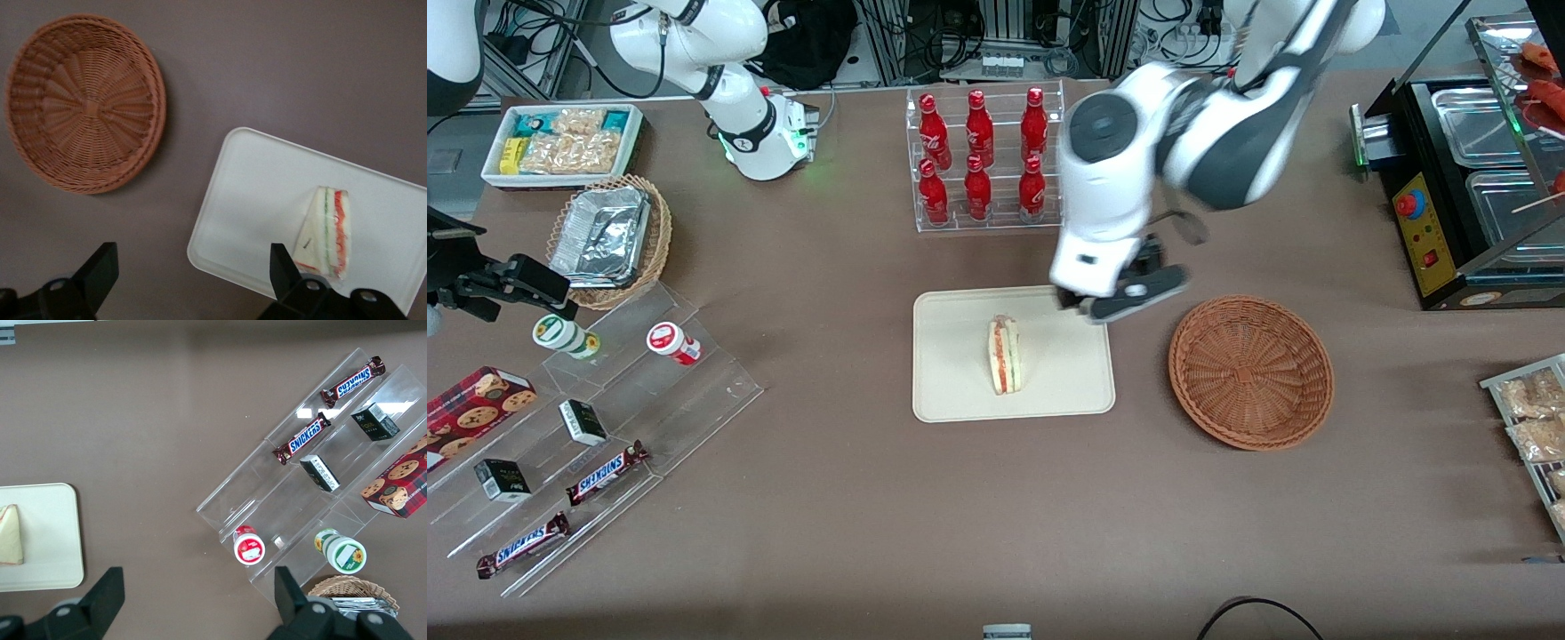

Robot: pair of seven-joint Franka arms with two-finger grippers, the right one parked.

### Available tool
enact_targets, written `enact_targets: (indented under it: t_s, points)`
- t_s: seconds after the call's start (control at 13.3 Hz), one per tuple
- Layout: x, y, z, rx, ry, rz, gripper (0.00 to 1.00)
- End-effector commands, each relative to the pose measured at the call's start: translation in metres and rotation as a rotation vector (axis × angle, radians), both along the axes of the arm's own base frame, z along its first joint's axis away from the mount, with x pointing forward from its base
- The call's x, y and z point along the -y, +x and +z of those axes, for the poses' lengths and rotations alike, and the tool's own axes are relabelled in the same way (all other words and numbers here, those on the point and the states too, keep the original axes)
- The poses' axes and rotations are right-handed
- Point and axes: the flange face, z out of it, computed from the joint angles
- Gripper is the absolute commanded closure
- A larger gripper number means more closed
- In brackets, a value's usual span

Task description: Place sandwich from basket to tray

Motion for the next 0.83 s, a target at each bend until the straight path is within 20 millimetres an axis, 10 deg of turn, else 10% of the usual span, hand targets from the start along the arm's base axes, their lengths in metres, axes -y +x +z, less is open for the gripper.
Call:
enact_targets:
  t_s: [0.0,0.53,0.75]
  points:
    - [-0.058,0.003,0.035,-0.025,-0.020,0.019,0.00]
    - [-0.252,0.010,0.099,-0.215,-0.123,-0.254,0.00]
    - [-0.302,0.003,0.112,-0.248,-0.149,-0.380,0.00]
